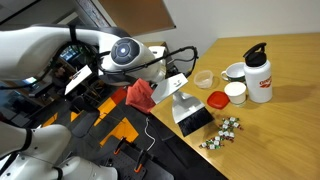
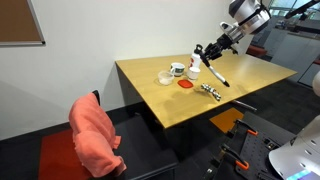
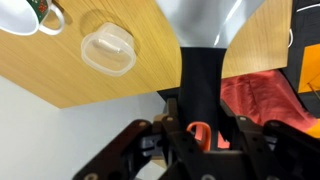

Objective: Use the brush to sweep the candy to the left side of the table

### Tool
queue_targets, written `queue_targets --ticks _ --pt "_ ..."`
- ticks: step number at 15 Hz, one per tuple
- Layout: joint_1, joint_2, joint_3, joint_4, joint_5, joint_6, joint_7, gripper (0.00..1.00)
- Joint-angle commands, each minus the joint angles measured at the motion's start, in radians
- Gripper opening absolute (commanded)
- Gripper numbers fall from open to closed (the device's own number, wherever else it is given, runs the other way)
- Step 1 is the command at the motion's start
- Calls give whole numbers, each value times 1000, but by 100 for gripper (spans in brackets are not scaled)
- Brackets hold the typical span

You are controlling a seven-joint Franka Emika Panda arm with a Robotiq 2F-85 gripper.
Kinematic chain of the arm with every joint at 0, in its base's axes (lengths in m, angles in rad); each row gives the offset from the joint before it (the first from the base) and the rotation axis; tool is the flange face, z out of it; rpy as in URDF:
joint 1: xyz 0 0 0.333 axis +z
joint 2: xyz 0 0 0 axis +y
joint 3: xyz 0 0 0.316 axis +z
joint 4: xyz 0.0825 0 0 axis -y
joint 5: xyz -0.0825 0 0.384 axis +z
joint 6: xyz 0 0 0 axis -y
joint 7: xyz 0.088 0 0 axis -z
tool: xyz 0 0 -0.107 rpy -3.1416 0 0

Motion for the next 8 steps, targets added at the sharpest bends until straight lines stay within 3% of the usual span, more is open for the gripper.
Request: queue_targets --ticks 1,3,4,5,7,8 --pt "183 -37 -279 23 -74 -130 -45 16" --pt "319 -23 -420 16 -58 -111 -37 16" --pt "365 -21 -483 18 -63 -119 -37 41" --pt "404 -18 -526 18 -63 -119 -37 41" --pt "434 -11 -550 18 -62 -119 -37 41" --pt "441 -10 -550 18 -62 -119 -37 16"
